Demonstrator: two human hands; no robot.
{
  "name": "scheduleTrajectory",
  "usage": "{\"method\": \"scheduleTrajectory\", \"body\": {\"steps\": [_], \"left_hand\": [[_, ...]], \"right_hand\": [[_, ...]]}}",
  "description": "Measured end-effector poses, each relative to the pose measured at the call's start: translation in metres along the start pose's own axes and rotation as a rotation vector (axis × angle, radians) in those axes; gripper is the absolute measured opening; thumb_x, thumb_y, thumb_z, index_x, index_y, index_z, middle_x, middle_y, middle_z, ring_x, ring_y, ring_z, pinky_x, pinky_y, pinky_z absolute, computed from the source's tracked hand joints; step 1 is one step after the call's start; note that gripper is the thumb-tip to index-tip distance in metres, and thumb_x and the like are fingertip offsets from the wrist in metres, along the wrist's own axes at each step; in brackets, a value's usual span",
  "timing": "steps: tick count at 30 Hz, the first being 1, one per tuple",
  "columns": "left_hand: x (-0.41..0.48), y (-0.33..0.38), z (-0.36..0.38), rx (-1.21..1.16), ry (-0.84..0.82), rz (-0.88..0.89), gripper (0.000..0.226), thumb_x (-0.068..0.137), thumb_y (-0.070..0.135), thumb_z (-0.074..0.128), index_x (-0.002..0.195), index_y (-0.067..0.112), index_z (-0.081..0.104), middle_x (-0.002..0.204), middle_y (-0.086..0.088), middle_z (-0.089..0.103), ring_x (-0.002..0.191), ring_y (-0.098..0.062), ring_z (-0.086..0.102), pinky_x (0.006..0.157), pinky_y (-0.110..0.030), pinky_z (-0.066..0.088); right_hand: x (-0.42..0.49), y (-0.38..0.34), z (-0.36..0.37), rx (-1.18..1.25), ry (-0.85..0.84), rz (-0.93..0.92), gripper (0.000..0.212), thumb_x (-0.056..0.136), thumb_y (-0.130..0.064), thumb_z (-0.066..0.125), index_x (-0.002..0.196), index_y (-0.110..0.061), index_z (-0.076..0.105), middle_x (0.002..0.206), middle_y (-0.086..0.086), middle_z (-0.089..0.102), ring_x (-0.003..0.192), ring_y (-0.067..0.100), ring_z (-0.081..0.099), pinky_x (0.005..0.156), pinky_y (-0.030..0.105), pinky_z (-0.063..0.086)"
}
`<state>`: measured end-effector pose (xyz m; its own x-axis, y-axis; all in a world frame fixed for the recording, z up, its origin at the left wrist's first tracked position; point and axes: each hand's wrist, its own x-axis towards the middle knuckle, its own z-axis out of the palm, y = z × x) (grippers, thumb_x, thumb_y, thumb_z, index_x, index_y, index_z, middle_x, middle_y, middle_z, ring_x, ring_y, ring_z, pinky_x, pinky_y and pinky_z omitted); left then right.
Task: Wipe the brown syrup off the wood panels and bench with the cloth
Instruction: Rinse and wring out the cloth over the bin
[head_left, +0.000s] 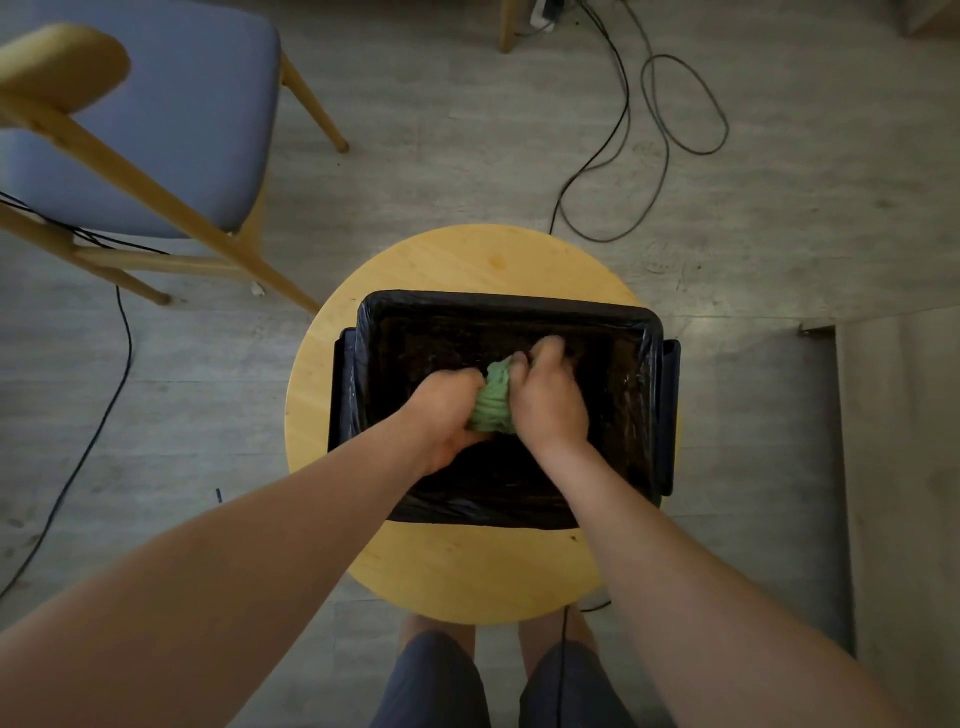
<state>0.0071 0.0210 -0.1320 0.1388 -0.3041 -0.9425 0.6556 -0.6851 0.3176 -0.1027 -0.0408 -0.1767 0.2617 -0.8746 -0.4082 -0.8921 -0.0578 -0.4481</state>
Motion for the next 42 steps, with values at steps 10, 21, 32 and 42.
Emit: {"method": "scheduleTrajectory", "body": {"steps": [10,21,32,42], "left_hand": [[0.008,-0.003,-0.007,0.035,-0.073,-0.199,0.039,0.101,0.049,0.052,0.107,0.016,0.072,0.107,-0.014,0.071,0.101,-0.032,0.065,0.09,-0.045,0.052],[0.011,0.008,-0.015,-0.121,-0.122,-0.082,0.029,0.106,0.021,0.045,0.083,0.011,0.058,0.07,-0.006,0.058,0.063,-0.019,0.059,0.063,-0.031,0.051],[0.011,0.002,-0.01,0.141,0.076,0.084,0.017,0.106,0.031,0.045,0.114,0.035,0.06,0.11,0.001,0.065,0.1,-0.021,0.061,0.081,-0.04,0.059],[0.02,0.017,-0.019,-0.113,-0.112,-0.103,0.029,0.102,0.023,0.05,0.083,0.009,0.067,0.067,-0.007,0.062,0.058,-0.019,0.064,0.057,-0.026,0.052]], "right_hand": [[-0.032,-0.024,0.02,0.351,-0.395,0.371,0.051,0.11,-0.05,0.025,0.137,-0.016,0.053,0.125,0.013,0.065,0.111,0.031,0.063,0.098,0.043,0.051],[-0.053,-0.041,0.008,0.078,0.061,-0.276,0.052,0.101,-0.04,0.027,0.061,-0.019,0.053,0.054,-0.001,0.055,0.047,0.02,0.056,0.043,0.032,0.042],[0.005,-0.004,0.004,0.043,-0.026,0.325,0.048,0.109,-0.051,0.028,0.143,-0.018,0.035,0.138,0.019,0.044,0.116,0.043,0.055,0.081,0.043,0.045],[-0.062,-0.051,-0.004,0.524,-0.203,-0.024,0.038,0.107,-0.036,0.045,0.076,-0.021,0.06,0.069,-0.005,0.06,0.066,0.007,0.059,0.058,0.03,0.047]]}}
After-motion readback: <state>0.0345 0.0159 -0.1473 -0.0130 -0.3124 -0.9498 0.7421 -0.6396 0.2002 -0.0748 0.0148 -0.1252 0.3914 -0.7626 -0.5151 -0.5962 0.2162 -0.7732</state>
